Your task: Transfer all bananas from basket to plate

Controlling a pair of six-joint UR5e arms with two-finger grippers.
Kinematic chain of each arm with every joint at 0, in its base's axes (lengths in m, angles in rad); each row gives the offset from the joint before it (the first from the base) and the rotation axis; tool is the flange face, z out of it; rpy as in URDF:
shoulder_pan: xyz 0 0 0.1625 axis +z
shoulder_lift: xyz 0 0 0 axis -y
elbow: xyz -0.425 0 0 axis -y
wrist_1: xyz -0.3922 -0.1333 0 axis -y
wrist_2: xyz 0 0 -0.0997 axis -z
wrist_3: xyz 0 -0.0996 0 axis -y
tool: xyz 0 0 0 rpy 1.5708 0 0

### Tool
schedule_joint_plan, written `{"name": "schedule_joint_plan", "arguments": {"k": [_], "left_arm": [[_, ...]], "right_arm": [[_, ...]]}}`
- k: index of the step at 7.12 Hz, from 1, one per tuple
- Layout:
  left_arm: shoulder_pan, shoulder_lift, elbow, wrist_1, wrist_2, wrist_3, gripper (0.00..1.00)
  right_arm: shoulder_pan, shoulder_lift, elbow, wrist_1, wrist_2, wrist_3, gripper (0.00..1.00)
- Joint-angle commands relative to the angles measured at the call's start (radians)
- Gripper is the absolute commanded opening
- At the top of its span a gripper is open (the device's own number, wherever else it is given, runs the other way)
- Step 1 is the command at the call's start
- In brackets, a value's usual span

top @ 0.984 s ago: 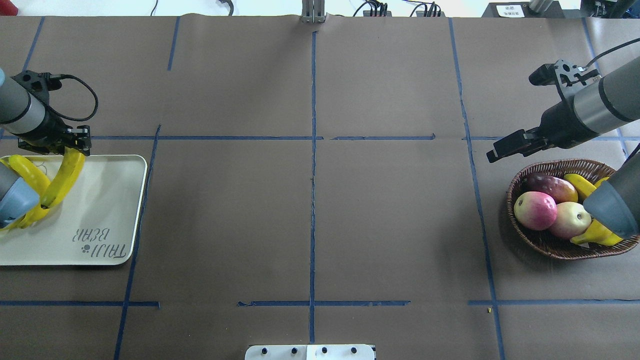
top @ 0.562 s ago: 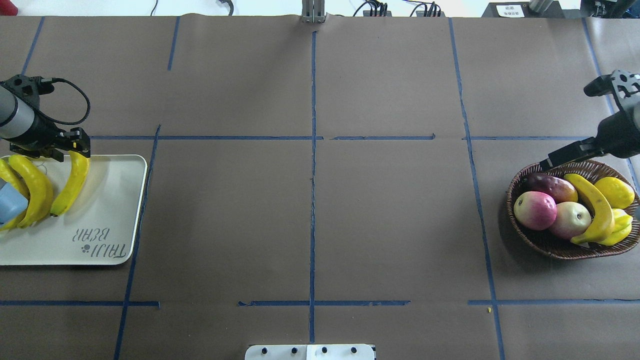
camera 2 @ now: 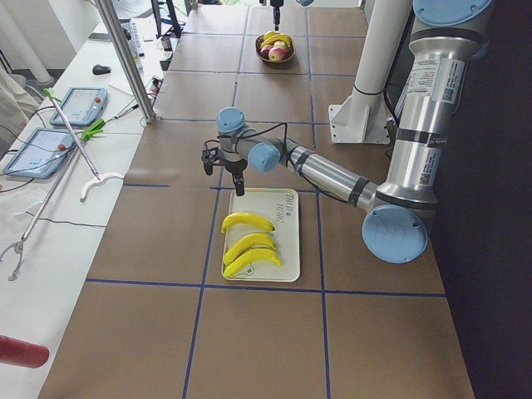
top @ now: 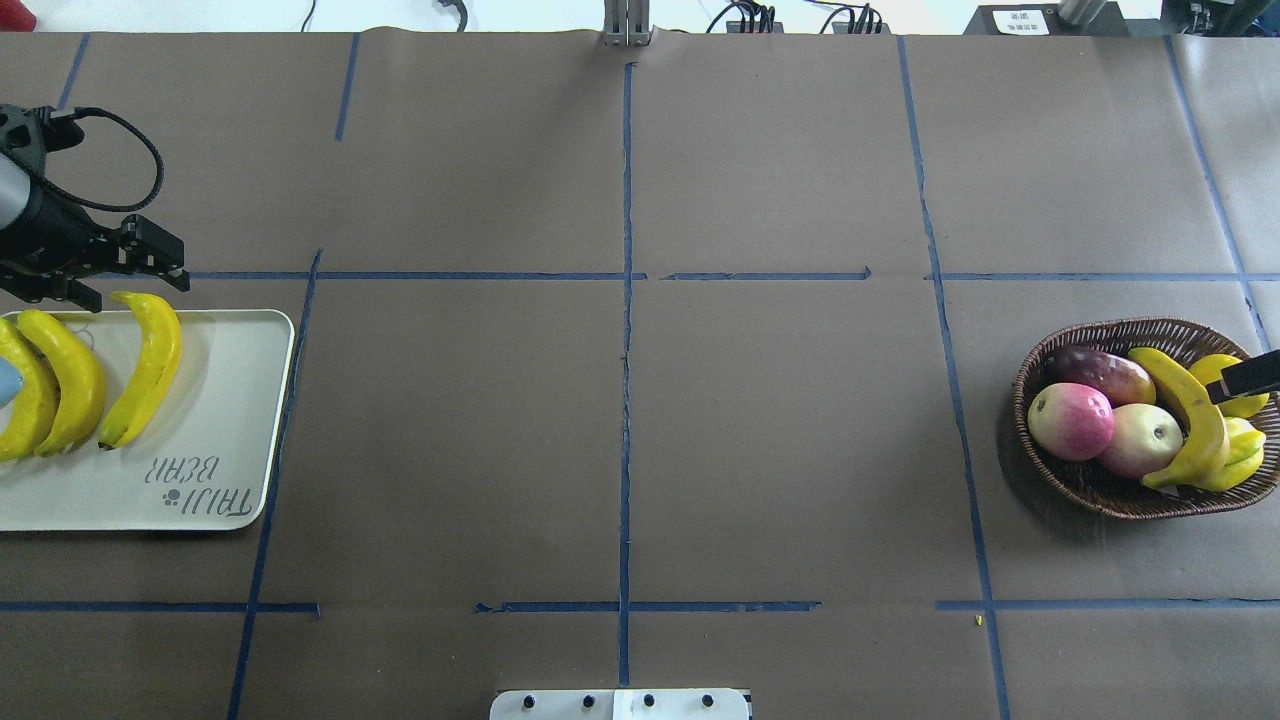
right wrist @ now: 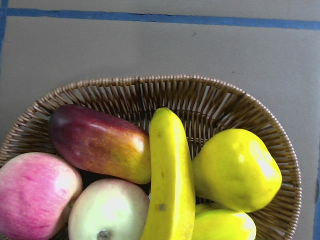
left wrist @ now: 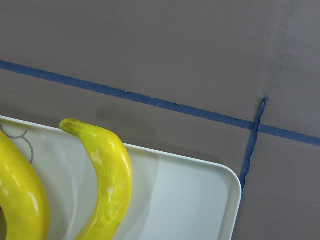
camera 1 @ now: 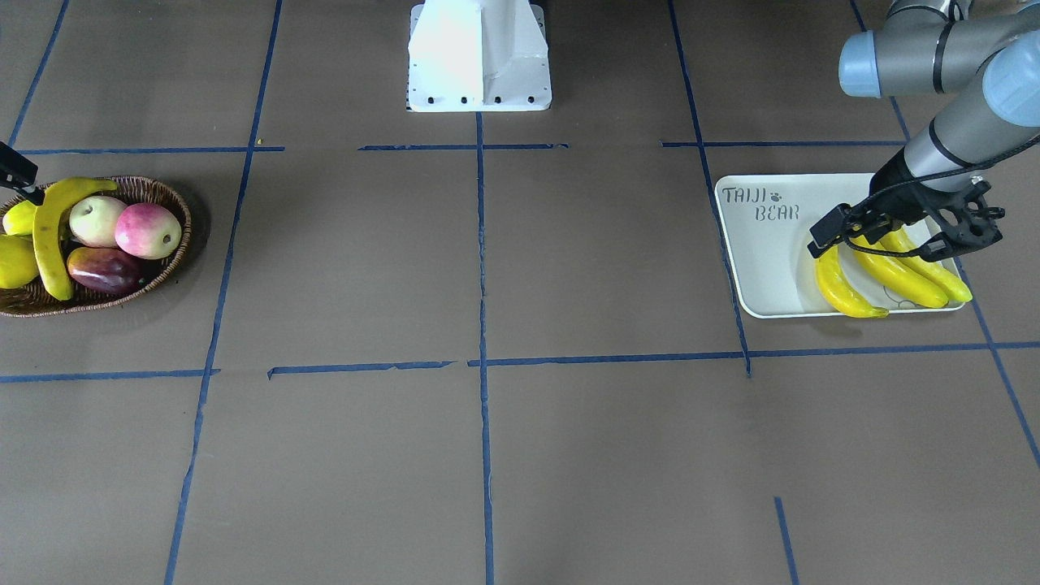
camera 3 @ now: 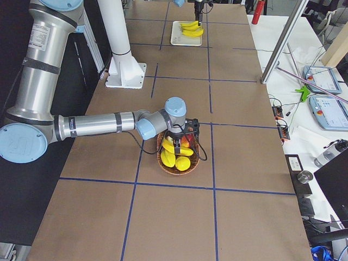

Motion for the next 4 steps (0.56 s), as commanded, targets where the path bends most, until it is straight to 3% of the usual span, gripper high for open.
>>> {"name": "schedule_joint_plan", "arguments": {"k": [1, 4], "left_arm": [[-0.002, -0.001, -0.019, 0.010, 0.000, -0.008, 1.00], [-0.002, 0.001, -0.022, 0.008, 0.000, -0.013, 1.00]], "right_arm": [[-0.067, -0.017, 0.004, 0.143, -0.032, 0.335, 0.86], [-0.139, -0.031, -0.006, 0.152, -0.098, 0.375, 0.80]]}}
